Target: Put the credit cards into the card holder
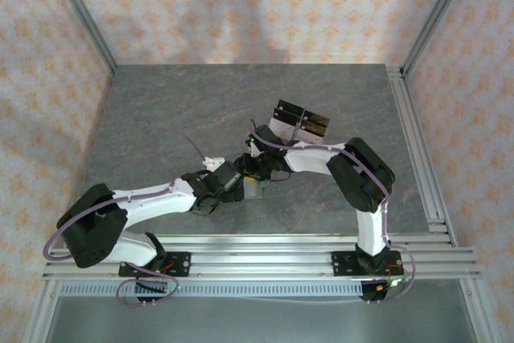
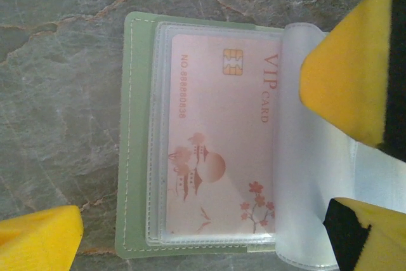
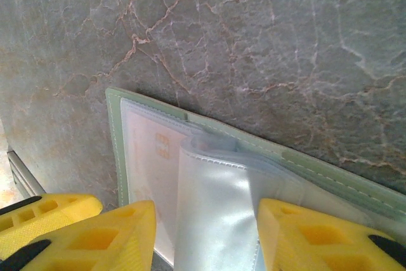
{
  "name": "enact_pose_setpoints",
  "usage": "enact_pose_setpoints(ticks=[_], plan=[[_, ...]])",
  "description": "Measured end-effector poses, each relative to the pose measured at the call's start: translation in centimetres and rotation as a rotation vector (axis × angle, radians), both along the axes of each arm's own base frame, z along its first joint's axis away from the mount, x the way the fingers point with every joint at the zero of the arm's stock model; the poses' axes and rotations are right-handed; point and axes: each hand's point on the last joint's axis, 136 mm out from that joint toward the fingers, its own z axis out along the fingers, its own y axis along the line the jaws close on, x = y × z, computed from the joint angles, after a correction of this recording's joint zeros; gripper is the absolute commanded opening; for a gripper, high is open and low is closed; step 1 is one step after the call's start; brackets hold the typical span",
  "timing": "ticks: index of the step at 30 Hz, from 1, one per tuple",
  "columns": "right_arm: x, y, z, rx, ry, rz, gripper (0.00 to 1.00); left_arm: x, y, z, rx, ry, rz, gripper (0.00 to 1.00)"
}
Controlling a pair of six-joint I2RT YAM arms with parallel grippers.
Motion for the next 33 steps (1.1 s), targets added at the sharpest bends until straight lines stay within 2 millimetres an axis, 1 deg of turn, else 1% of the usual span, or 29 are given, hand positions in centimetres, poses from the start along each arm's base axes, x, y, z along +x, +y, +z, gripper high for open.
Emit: enact_pose_setpoints(ticks=[4, 7, 10, 13, 15, 17, 24, 27, 33], plan=[[0.0, -0.1, 0.1, 0.003, 0.003, -0.007, 0.47, 0.3, 0.1, 0.2, 0.010, -0.009, 0.006, 1.00], [-0.1, -0.6, 0.4, 0.003, 0.007, -0.020, 0.48, 0.4, 0.0, 0.4, 0.010, -0.011, 0.006, 1.00], [-0.1, -1.5, 1.5, 0.008, -0.002, -0.045, 0.48, 0.4, 0.1, 0.4, 0.013, -0.012, 0.007, 1.00], [0.1, -2.3, 3.2, 0.031, -0.025, -0.076, 0.48, 0.3, 0.1, 0.2, 0.018, -0.007, 0.008, 1.00], [0.2, -2.5, 4.1, 0.046, -0.035, -0.092, 0.48, 0.3, 0.1, 0.1, 0.022, -0.005, 0.008, 1.00], [0.2, -2.6, 4.5, 0.054, -0.041, -0.103, 0.48, 0.3, 0.1, 0.0, 0.023, -0.003, 0.007, 1.00], [-0.4, -3.4, 3.2, 0.024, -0.020, -0.122, 0.48, 0.3, 0.2, 0.0, 0.027, -0.003, 0.008, 1.00], [-0.4, -3.4, 2.9, 0.020, -0.015, -0.121, 0.48, 0.3, 0.2, 0.0, 0.027, -0.003, 0.009, 1.00], [-0.2, -3.1, 1.5, 0.000, 0.006, -0.118, 0.48, 0.2, 0.3, 0.0, 0.030, 0.000, 0.009, 1.00]])
